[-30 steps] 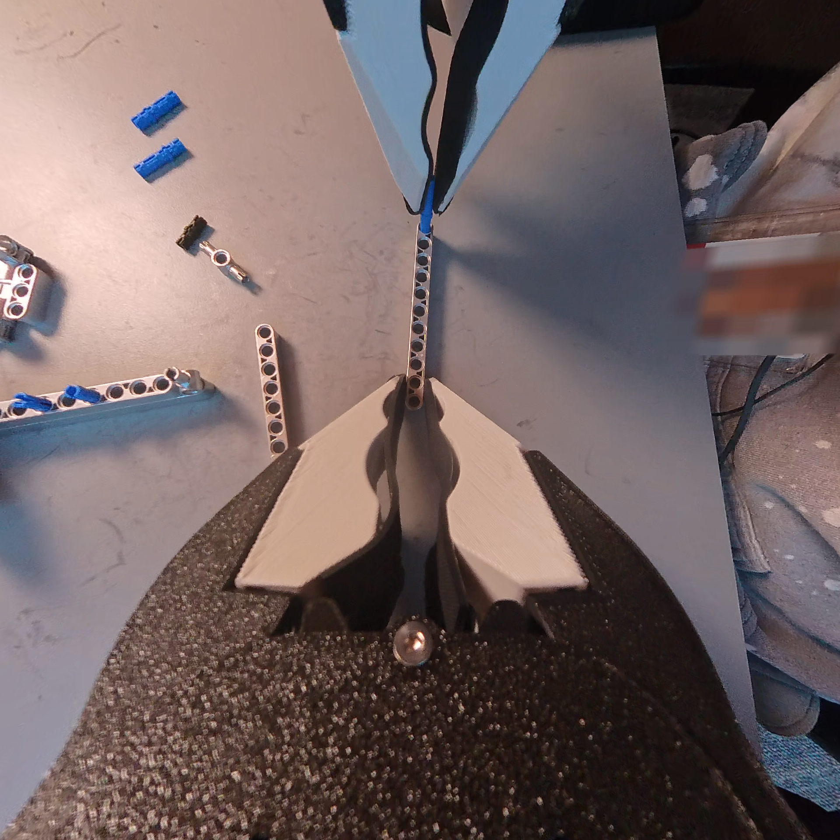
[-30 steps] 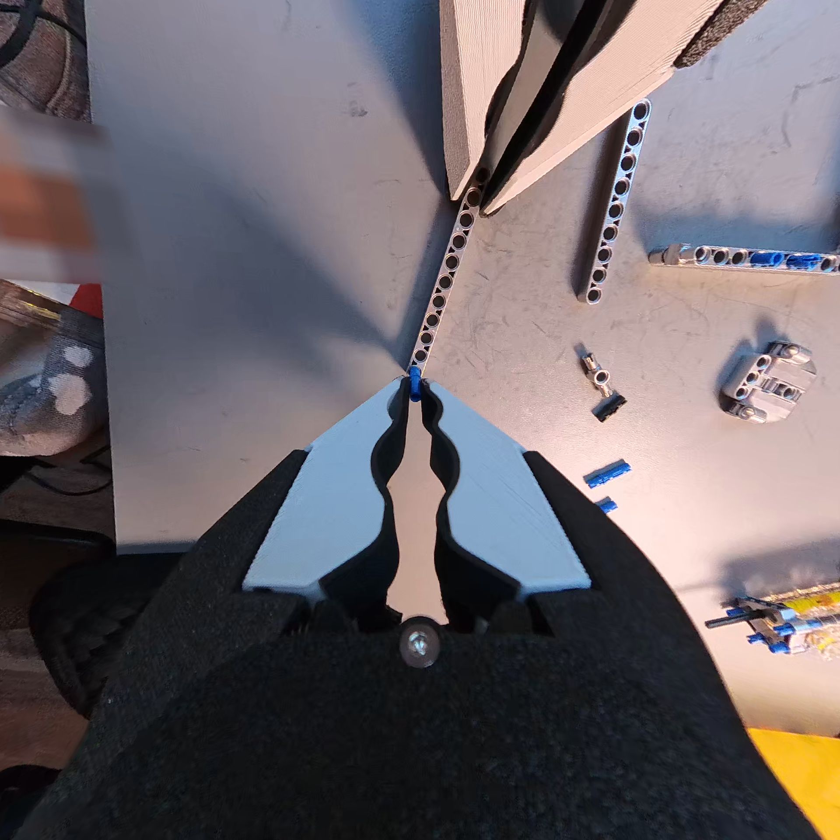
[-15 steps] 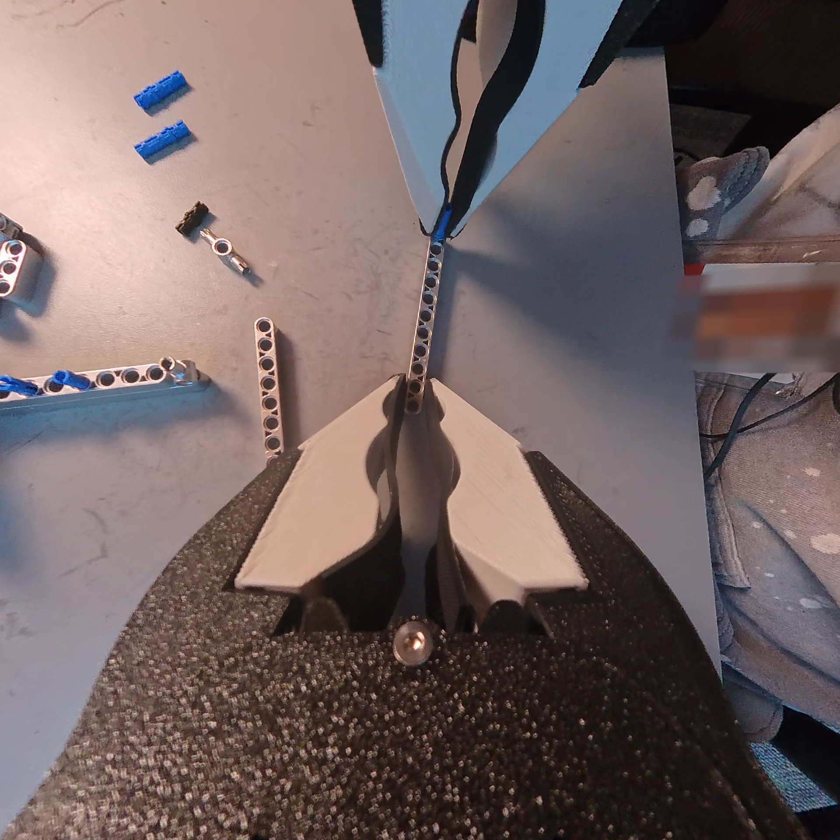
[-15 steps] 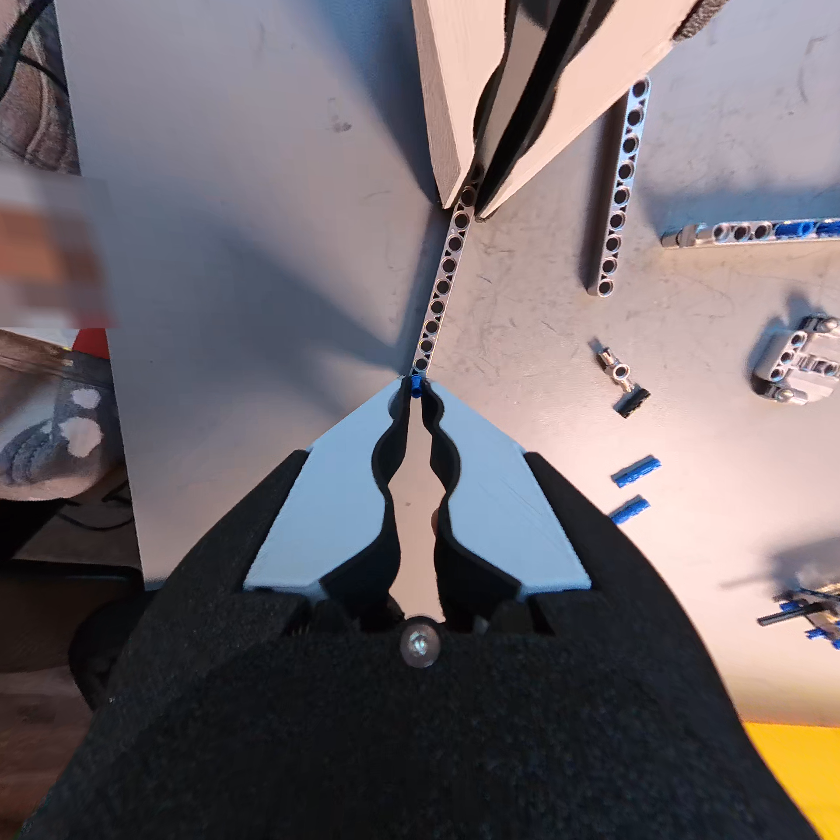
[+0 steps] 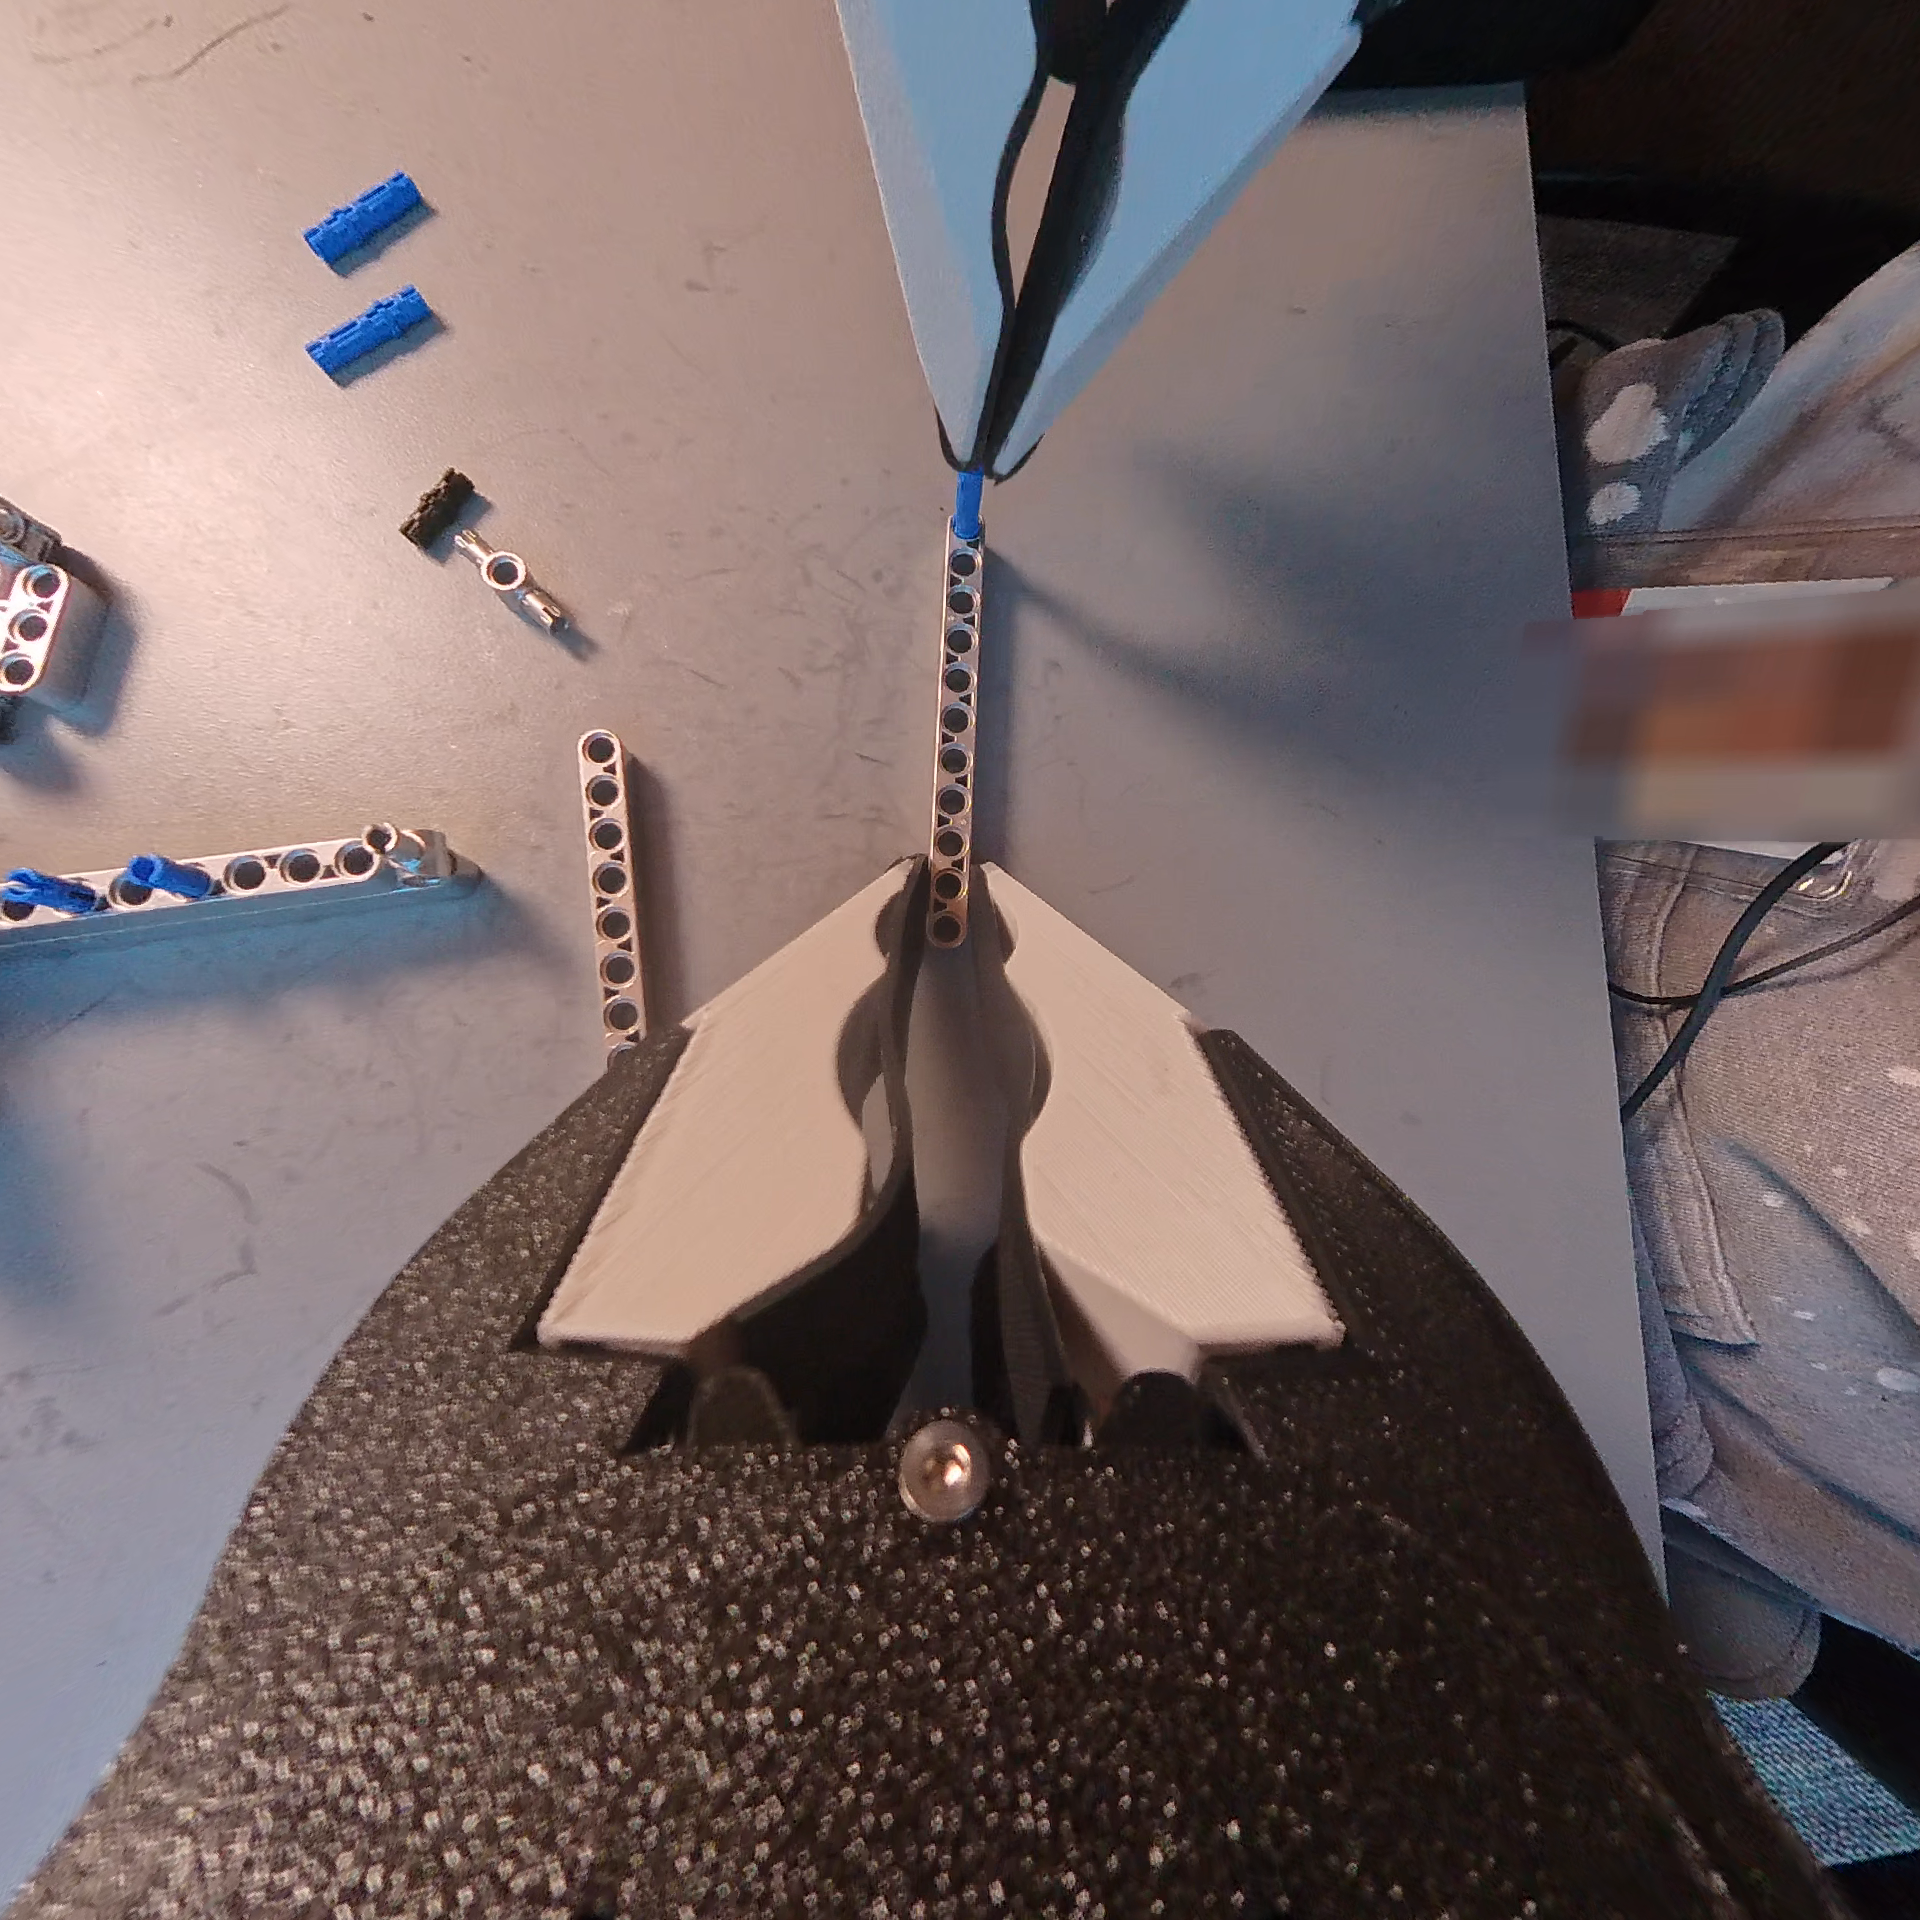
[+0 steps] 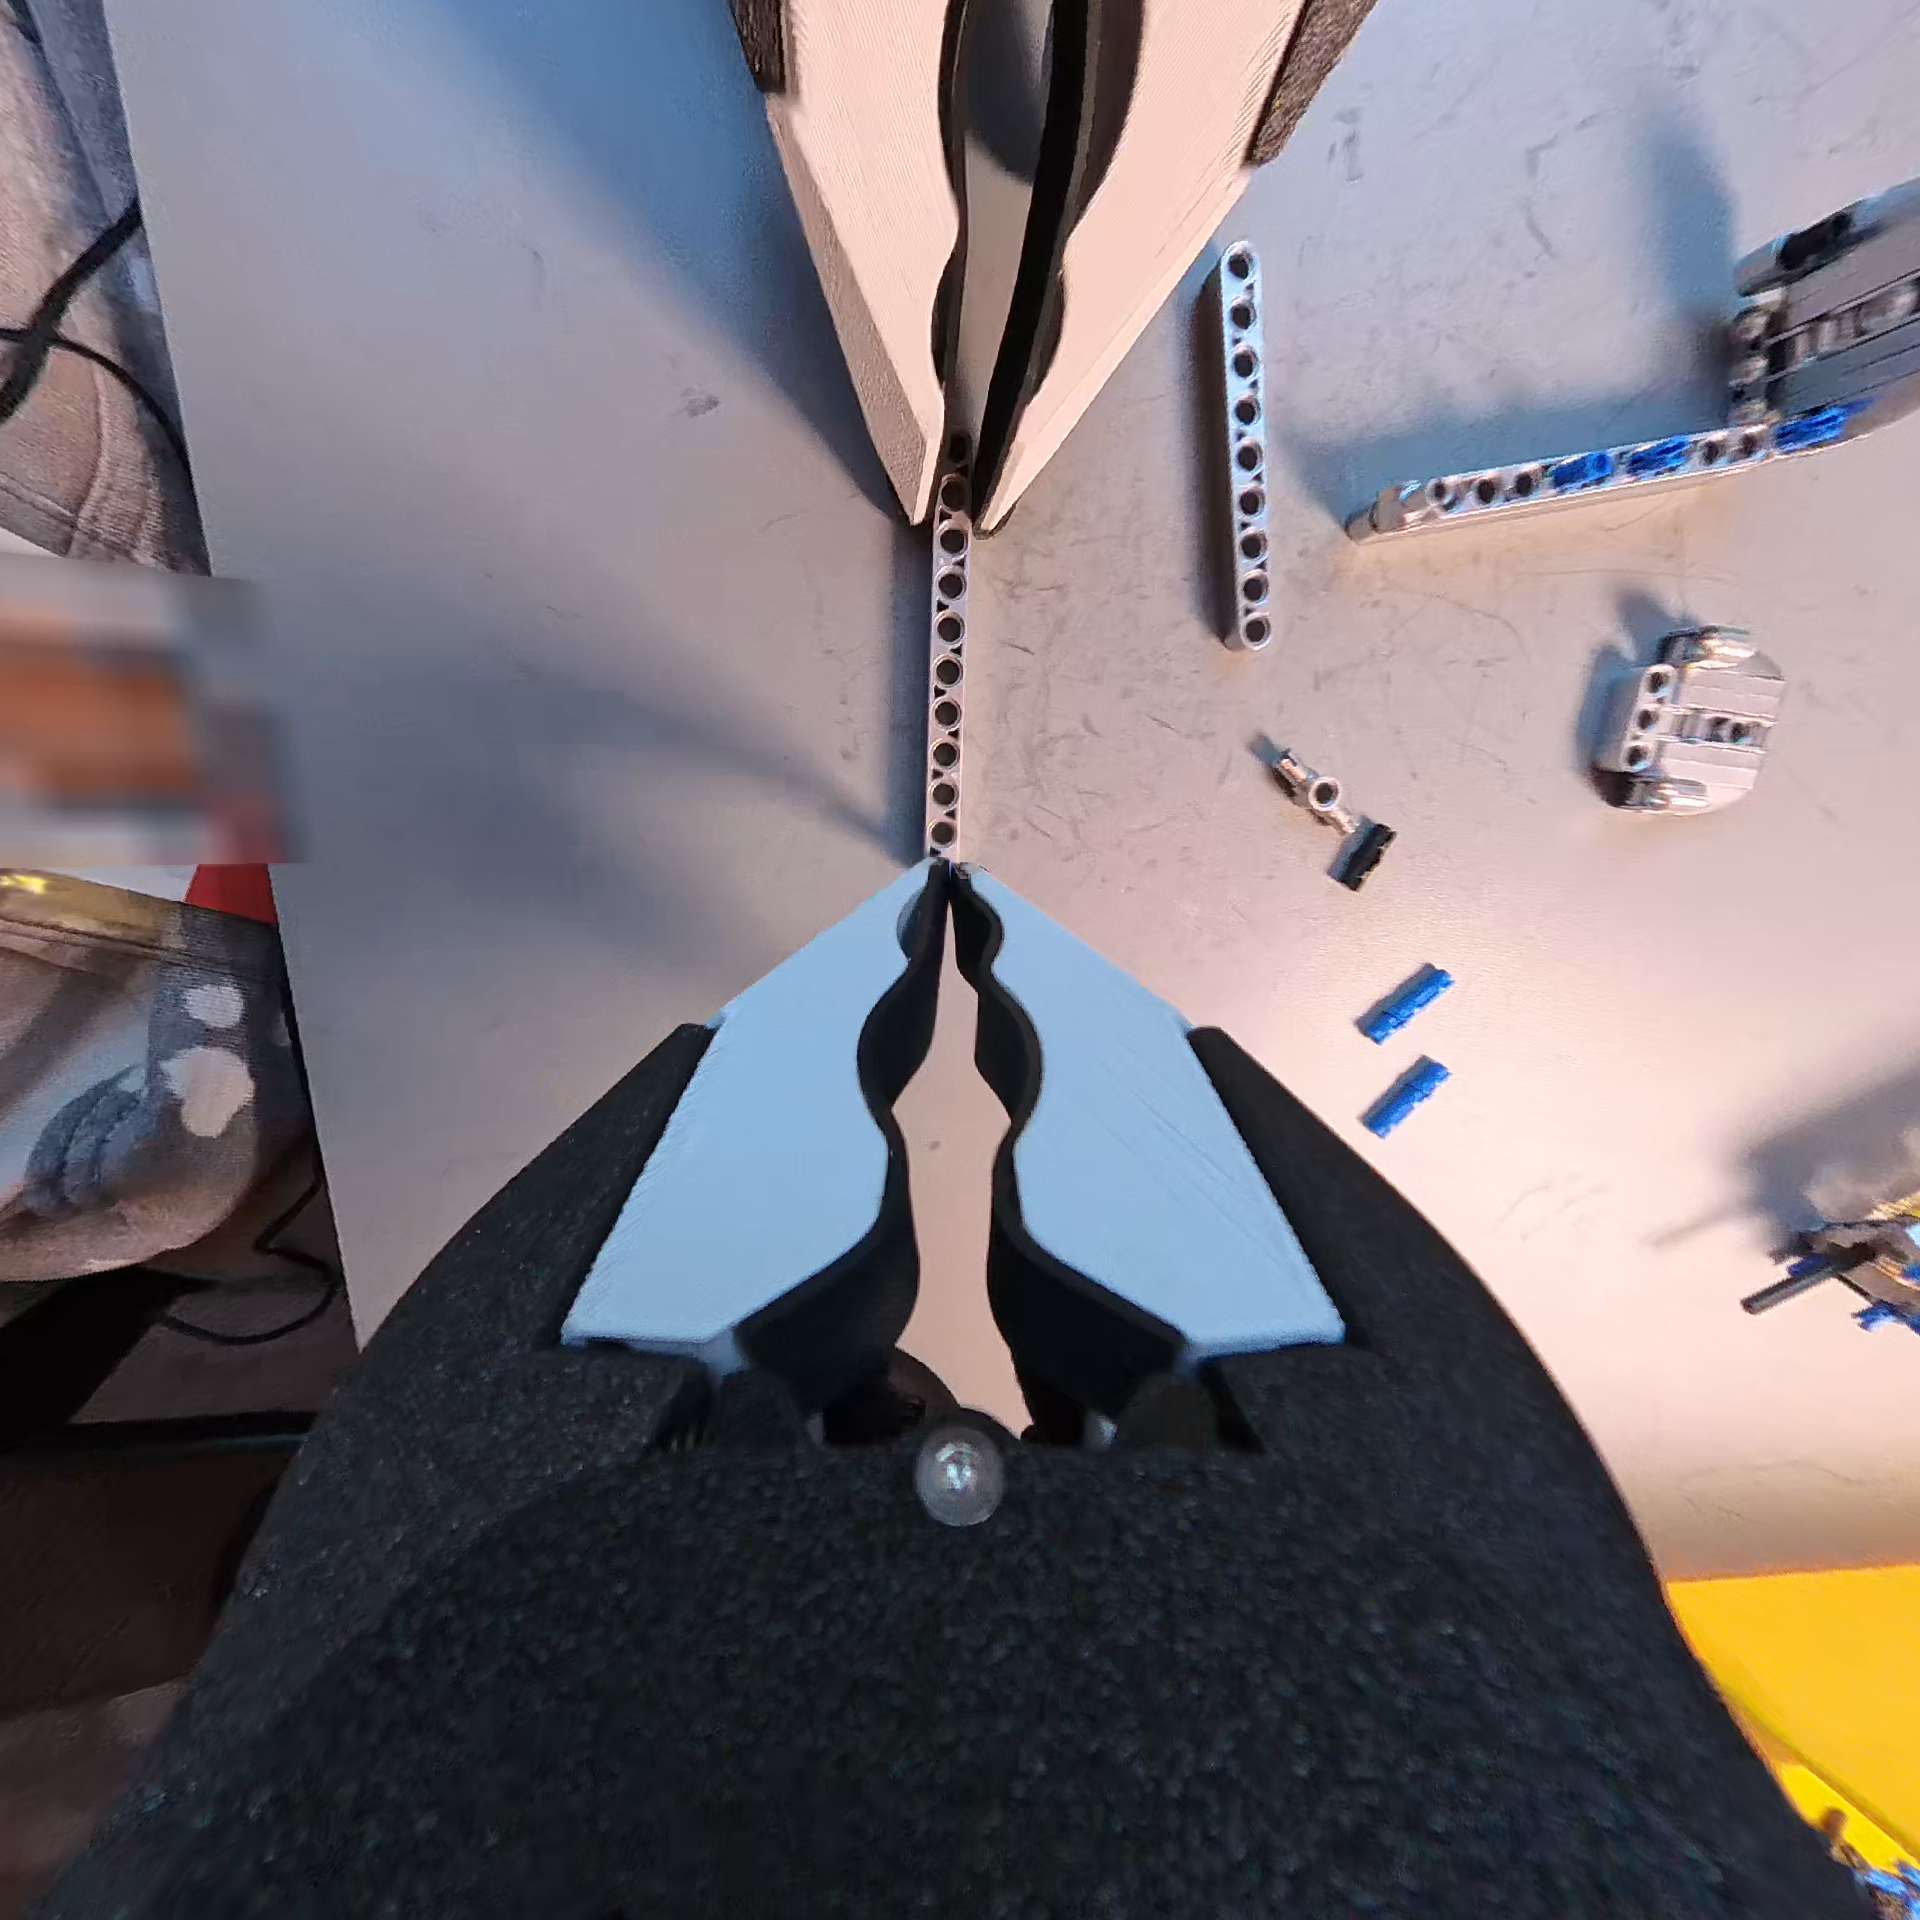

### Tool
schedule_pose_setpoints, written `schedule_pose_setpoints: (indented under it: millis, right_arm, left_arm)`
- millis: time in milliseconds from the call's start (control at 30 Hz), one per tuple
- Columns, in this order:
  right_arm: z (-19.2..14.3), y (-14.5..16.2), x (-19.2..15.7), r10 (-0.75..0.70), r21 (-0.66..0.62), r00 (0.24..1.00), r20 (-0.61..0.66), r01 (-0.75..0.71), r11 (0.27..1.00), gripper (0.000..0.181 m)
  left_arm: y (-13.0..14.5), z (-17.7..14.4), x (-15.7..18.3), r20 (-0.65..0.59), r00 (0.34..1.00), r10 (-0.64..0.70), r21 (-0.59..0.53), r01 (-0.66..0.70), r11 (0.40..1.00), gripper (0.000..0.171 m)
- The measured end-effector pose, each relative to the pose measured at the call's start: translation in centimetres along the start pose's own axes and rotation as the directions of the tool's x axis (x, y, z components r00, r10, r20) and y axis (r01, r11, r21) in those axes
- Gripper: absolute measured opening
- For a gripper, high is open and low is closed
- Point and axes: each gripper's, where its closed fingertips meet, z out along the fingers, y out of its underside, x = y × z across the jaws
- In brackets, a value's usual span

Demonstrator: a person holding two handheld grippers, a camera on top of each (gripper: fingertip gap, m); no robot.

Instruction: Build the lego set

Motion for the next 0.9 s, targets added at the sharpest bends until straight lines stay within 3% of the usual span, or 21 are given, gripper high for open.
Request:
schedule_pose_setpoints:
  millis: [400,767,833,900]
  right_arm:
    - [0.2,0.1,0.2,0.049,-0.004,0.999,0.013,-0.049,0.999,0.0]
    - [0.2,0.1,0.0,0.046,0.031,0.997,-0.068,-0.044,0.999,0.0]
    - [0.2,0.0,0.1,0.055,0.06,0.995,-0.078,-0.051,0.997,0.0]
    - [-0.2,0.0,1.3,0.158,0.152,0.985,-0.066,-0.147,0.977,0.0]
  left_arm:
    - [0.1,0.0,0.0,-0.016,1.0,-0.019,0.008,0.019,1.0,0.005]
    - [0.1,0.0,0.0,-0.011,0.999,-0.031,0.014,0.031,0.999,0.005]
    - [0.1,-0.1,0.0,-0.01,1.0,-0.028,0.014,0.028,0.999,0.005]
    - [0.1,0.0,0.0,-0.006,1.0,-0.023,0.012,0.024,1.0,0.005]
